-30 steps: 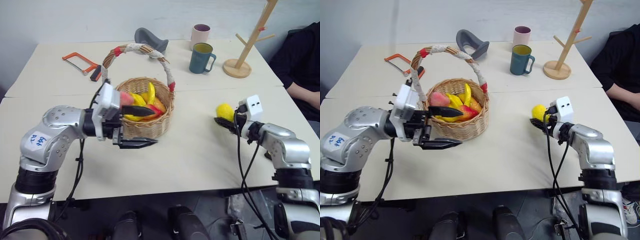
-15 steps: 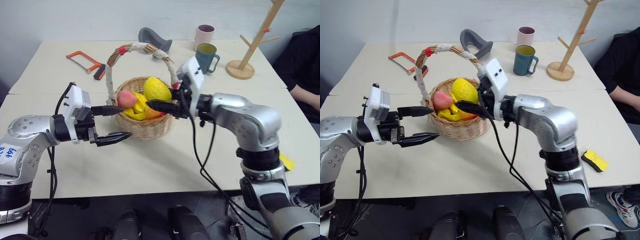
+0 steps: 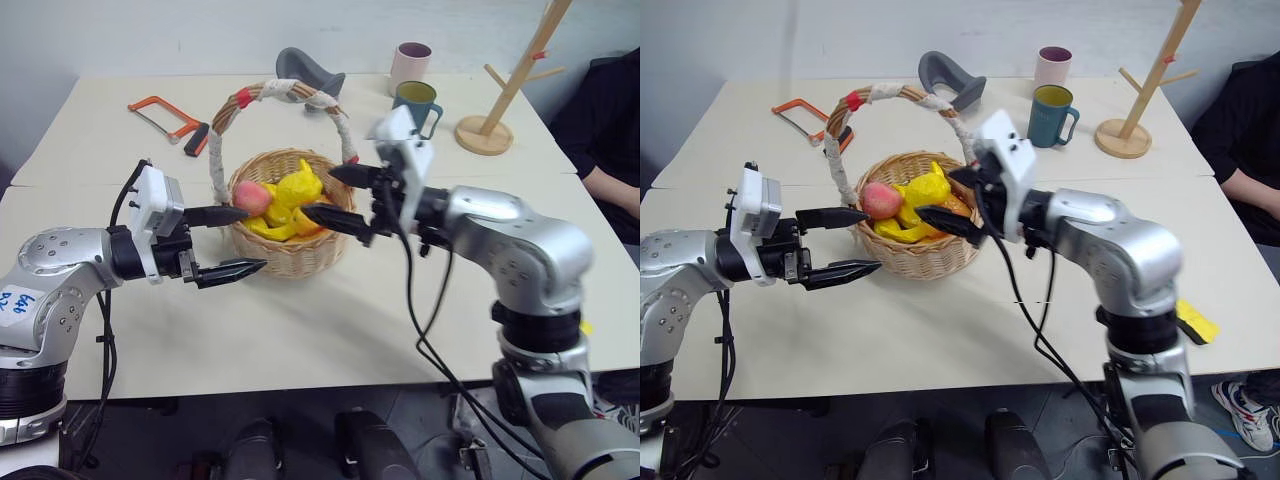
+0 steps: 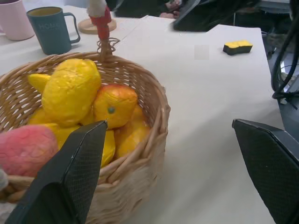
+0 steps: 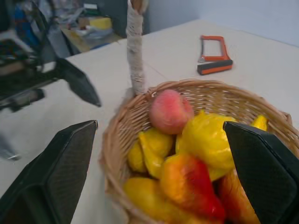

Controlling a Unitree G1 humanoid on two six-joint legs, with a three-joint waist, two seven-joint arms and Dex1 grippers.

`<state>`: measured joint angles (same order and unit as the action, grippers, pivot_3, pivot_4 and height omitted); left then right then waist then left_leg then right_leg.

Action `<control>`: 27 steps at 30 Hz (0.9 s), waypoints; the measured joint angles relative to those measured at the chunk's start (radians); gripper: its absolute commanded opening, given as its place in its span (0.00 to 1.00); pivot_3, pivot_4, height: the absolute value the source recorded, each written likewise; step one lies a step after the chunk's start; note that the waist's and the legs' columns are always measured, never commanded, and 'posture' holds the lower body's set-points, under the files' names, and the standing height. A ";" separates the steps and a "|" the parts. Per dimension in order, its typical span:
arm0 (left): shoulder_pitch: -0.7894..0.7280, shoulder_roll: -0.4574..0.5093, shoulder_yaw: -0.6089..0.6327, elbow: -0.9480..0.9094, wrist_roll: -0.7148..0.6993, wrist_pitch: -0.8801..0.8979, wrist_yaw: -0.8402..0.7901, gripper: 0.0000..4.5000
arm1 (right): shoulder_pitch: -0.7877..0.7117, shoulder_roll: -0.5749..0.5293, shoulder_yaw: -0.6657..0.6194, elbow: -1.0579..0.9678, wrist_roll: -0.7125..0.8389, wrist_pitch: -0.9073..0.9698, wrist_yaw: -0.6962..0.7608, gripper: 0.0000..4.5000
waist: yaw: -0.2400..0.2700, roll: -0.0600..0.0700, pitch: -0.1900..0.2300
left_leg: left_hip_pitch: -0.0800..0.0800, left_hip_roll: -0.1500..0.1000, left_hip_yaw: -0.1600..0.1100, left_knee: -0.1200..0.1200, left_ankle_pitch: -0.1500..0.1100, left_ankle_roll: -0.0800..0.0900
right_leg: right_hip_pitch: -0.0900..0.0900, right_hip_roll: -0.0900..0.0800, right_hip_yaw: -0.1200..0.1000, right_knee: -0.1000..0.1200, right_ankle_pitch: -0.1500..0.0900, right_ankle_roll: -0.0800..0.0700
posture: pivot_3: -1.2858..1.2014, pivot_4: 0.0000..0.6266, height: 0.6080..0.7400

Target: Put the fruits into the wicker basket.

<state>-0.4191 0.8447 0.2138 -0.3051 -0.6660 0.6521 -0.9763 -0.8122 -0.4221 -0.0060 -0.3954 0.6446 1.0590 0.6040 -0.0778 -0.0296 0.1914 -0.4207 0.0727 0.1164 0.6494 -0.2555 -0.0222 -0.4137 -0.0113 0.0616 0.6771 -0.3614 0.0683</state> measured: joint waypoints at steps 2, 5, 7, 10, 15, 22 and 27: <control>-0.012 -0.001 -0.005 0.002 0.000 -0.001 -0.002 1.00 | 0.022 -0.041 -0.010 -0.036 0.008 0.016 -0.004 0.99 | -0.006 0.000 0.000 | 0.001 0.000 0.000 0.000 0.001 0.000 | 0.000 0.000 0.000 0.000 0.000 0.000 | 0.52 0.24 1.00; -0.040 -0.009 -0.025 0.007 0.001 -0.007 -0.010 1.00 | 0.030 -0.031 -0.017 0.000 -0.044 0.000 -0.084 0.99 | -0.011 0.000 0.000 | 0.005 0.000 0.001 -0.002 0.003 -0.001 | 0.000 0.002 0.001 0.003 0.000 -0.001 | 0.52 0.24 1.00; -0.052 -0.015 -0.035 0.011 0.002 -0.012 -0.016 1.00 | 0.006 0.013 -0.011 0.080 -0.099 -0.040 -0.143 0.99 | -0.011 0.000 0.000 | 0.007 0.000 0.002 -0.004 0.005 -0.003 | 0.001 0.003 0.002 0.005 0.000 -0.001 | 0.52 0.24 1.00; -0.068 -0.021 -0.045 0.040 0.004 -0.018 -0.022 1.00 | -0.037 0.086 0.006 0.198 -0.151 -0.115 -0.182 0.99 | -0.012 0.000 0.000 | 0.008 0.001 0.003 -0.004 0.006 -0.004 | 0.001 0.003 0.002 0.006 0.000 -0.002 | 0.52 0.24 1.00; -0.085 -0.043 -0.069 0.049 0.009 -0.032 -0.022 1.00 | -0.120 0.221 0.039 0.464 -0.247 -0.272 -0.241 0.78 | -0.010 0.000 0.000 | 0.006 0.001 0.003 -0.004 0.006 -0.005 | 0.000 0.003 0.002 0.006 0.000 -0.002 | 0.52 0.24 1.00; -0.085 -0.051 -0.075 0.050 0.010 -0.033 -0.018 1.00 | -0.133 0.248 0.081 0.579 -0.357 -0.422 -0.248 0.23 | -0.008 0.000 0.000 | 0.004 0.000 0.002 -0.002 0.005 -0.003 | -0.001 0.001 0.001 0.005 0.000 -0.002 | 0.52 0.24 1.00; -0.086 -0.077 -0.076 0.066 0.020 -0.052 -0.001 1.00 | -0.108 0.249 0.095 0.551 -0.407 -0.442 -0.258 0.04 | -0.009 0.000 0.000 | 0.004 0.001 0.002 -0.003 0.006 -0.004 | -0.001 0.002 0.001 0.007 0.000 -0.002 | 0.52 0.24 1.00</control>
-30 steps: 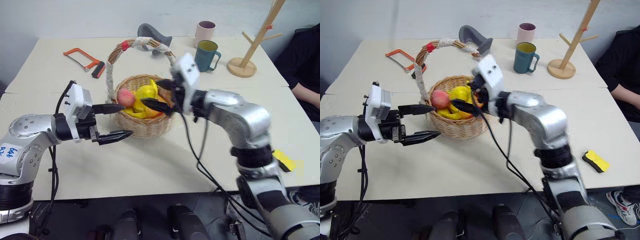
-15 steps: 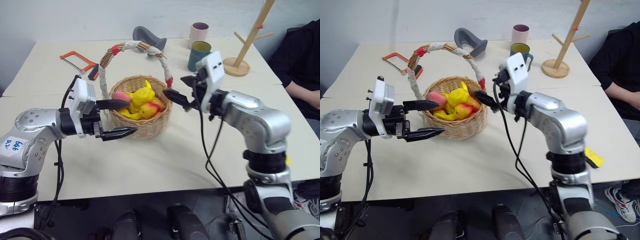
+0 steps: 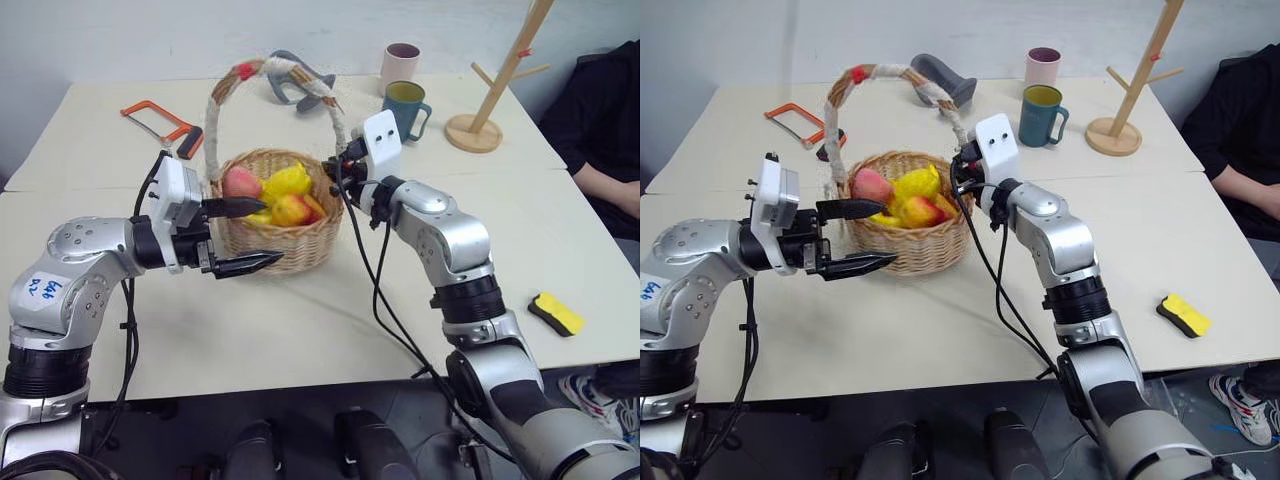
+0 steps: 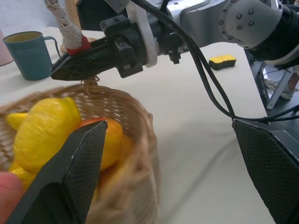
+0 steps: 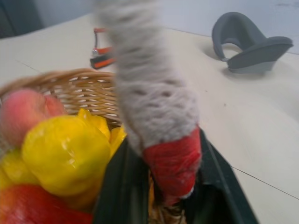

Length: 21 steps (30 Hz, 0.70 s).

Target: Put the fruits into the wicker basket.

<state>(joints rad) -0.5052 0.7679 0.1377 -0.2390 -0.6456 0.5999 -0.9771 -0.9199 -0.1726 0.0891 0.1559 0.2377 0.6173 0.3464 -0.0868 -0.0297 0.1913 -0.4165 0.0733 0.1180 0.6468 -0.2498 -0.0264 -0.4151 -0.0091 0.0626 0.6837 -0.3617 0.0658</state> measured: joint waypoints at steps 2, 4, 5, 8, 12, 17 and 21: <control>-0.001 -0.008 -0.003 0.000 0.000 0.000 0.001 1.00 | 0.026 -0.020 -0.001 -0.044 -0.008 0.006 0.000 0.04 | 0.001 0.000 0.000 | -0.002 0.000 0.000 0.000 0.000 0.000 | -0.001 0.000 0.000 0.000 0.000 0.000 | 0.52 0.24 1.00; -0.009 -0.011 -0.005 0.007 0.000 -0.001 0.001 1.00 | 0.043 -0.048 -0.019 -0.087 -0.008 0.032 -0.003 0.04 | 0.003 0.000 0.000 | -0.003 0.000 -0.001 0.001 0.000 0.000 | -0.002 -0.001 0.000 -0.001 0.000 0.000 | 0.52 0.24 1.00; -0.023 -0.016 -0.009 0.017 0.002 -0.002 0.000 1.00 | 0.049 -0.069 -0.038 -0.112 -0.006 0.052 -0.008 0.04 | 0.004 0.000 0.000 | -0.004 0.000 -0.001 0.001 0.000 0.000 | -0.002 -0.001 -0.001 0.000 0.000 0.000 | 0.52 0.24 1.00; -0.046 -0.026 -0.014 0.030 0.009 -0.024 -0.009 1.00 | 0.079 -0.180 -0.132 -0.199 0.000 0.088 -0.014 0.04 | 0.018 0.000 0.000 | -0.005 -0.002 -0.002 0.002 0.000 0.001 | -0.002 -0.003 -0.001 -0.001 0.000 0.000 | 0.52 0.24 1.00; -0.073 -0.052 -0.033 0.063 0.010 -0.036 -0.025 1.00 | 0.152 -0.365 -0.284 -0.267 0.009 0.119 0.006 0.04 | 0.033 0.000 0.000 | -0.004 -0.002 -0.001 0.002 0.000 0.001 | -0.002 -0.002 -0.001 -0.002 0.000 0.000 | 0.52 0.24 1.00; -0.117 -0.075 -0.059 0.114 0.025 -0.059 -0.054 1.00 | 0.287 -0.516 -0.450 -0.263 0.023 0.130 0.053 0.04 | 0.026 0.000 0.000 | -0.003 -0.001 0.001 0.001 0.001 0.001 | -0.002 0.001 0.001 -0.002 0.000 0.000 | 0.52 0.24 1.00; -0.149 -0.102 -0.085 0.149 0.036 -0.082 -0.077 1.00 | 0.391 -0.528 -0.527 -0.209 0.028 0.082 0.058 0.04 | 0.023 0.000 0.000 | 0.003 0.000 0.002 0.000 0.001 0.000 | 0.002 0.002 0.003 -0.001 0.000 0.000 | 0.52 0.24 1.00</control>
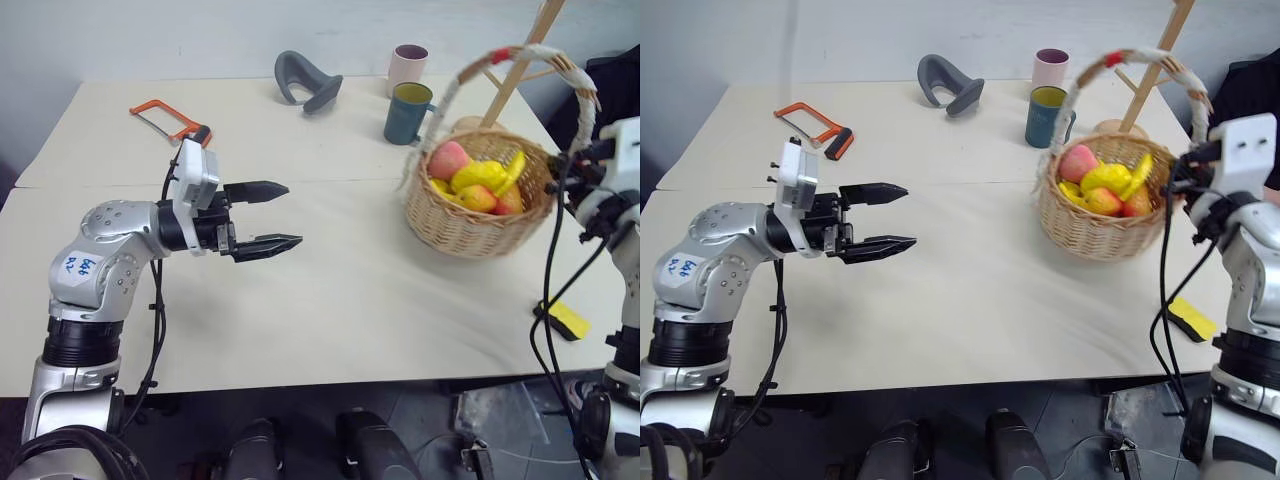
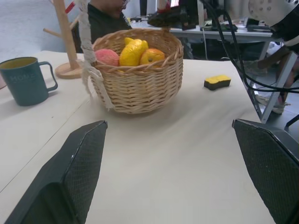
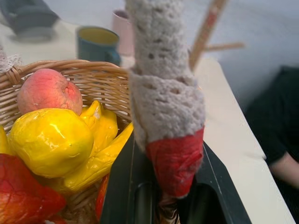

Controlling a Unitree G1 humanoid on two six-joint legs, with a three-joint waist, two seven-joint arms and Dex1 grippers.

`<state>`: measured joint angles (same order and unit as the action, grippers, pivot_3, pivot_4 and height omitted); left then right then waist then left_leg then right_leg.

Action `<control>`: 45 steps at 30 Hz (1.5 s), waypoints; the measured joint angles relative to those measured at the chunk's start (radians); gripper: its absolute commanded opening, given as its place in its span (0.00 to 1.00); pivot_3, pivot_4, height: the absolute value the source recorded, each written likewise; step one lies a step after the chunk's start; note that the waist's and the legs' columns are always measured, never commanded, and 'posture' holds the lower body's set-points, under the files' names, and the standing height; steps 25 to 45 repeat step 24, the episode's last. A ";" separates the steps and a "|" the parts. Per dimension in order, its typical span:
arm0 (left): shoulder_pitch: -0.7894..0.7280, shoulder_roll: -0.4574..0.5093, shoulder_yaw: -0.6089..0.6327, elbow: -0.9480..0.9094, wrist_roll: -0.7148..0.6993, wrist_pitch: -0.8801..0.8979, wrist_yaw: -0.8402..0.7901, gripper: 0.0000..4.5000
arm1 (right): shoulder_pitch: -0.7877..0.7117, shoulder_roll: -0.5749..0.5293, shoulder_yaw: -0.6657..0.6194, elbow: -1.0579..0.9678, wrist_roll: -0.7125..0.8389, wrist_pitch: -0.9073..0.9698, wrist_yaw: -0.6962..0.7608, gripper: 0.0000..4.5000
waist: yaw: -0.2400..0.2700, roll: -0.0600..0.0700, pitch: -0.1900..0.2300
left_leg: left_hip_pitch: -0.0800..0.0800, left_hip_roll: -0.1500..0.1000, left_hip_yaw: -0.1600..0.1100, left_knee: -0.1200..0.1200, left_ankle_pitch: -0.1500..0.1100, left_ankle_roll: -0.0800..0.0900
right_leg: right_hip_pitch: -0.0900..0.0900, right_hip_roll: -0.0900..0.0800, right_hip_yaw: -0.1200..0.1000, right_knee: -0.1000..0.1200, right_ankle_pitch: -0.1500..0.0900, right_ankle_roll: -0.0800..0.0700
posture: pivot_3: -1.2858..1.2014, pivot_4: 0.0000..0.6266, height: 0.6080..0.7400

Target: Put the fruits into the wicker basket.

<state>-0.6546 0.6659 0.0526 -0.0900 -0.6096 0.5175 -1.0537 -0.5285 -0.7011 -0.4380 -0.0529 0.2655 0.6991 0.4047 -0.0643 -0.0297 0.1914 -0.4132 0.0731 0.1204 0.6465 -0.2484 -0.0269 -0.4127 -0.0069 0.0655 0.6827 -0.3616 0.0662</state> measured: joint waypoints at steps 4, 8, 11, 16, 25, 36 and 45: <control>-0.022 -0.016 -0.013 0.035 0.013 -0.017 -0.019 1.00 | 0.079 0.016 -0.024 0.024 0.015 -0.066 0.019 0.40 | -0.005 0.000 0.000 | 0.005 0.000 0.003 -0.001 0.000 0.000 | 0.003 0.000 0.003 0.000 0.000 0.000 | 0.52 0.24 1.00; -0.043 -0.033 -0.033 0.071 0.029 -0.036 -0.038 1.00 | 0.182 -0.007 -0.040 -0.022 0.031 -0.085 0.052 0.71 | 0.001 0.000 0.000 | 0.005 0.000 0.002 -0.002 0.000 0.000 | 0.004 0.000 0.003 0.000 0.000 0.001 | 0.52 0.24 1.00; -0.051 -0.038 -0.037 0.096 0.038 -0.046 -0.053 1.00 | 0.271 -0.019 -0.080 -0.094 0.054 -0.068 0.073 0.94 | 0.005 0.000 0.000 | 0.006 0.000 0.003 -0.001 0.000 0.000 | 0.004 0.000 0.004 0.000 0.000 0.001 | 0.52 0.24 1.00; -0.065 -0.034 -0.067 0.117 0.089 -0.096 -0.086 1.00 | 0.638 -0.174 -0.377 -0.317 0.203 0.085 0.348 0.99 | 0.034 0.002 0.000 | 0.008 -0.003 0.000 -0.003 -0.001 0.000 | 0.009 0.001 0.005 -0.003 -0.002 0.005 | 0.52 0.24 1.00; -0.063 -0.029 -0.051 0.142 0.084 -0.112 -0.160 1.00 | 0.799 -0.396 -0.820 -0.291 0.412 0.360 0.664 0.99 | 0.004 -0.004 0.001 | 0.029 -0.002 -0.001 -0.012 -0.009 0.013 | 0.038 -0.002 0.001 -0.027 0.003 0.006 | 0.52 0.24 1.00; -0.063 -0.029 -0.051 0.142 0.084 -0.112 -0.160 1.00 | 0.799 -0.396 -0.820 -0.291 0.412 0.360 0.664 0.99 | 0.004 -0.004 0.001 | 0.029 -0.002 -0.001 -0.012 -0.009 0.013 | 0.038 -0.002 0.001 -0.027 0.003 0.006 | 0.52 0.24 1.00; -0.063 -0.029 -0.051 0.142 0.084 -0.112 -0.160 1.00 | 0.799 -0.396 -0.820 -0.291 0.412 0.360 0.664 0.99 | 0.004 -0.004 0.001 | 0.029 -0.002 -0.001 -0.012 -0.009 0.013 | 0.038 -0.002 0.001 -0.027 0.003 0.006 | 0.52 0.24 1.00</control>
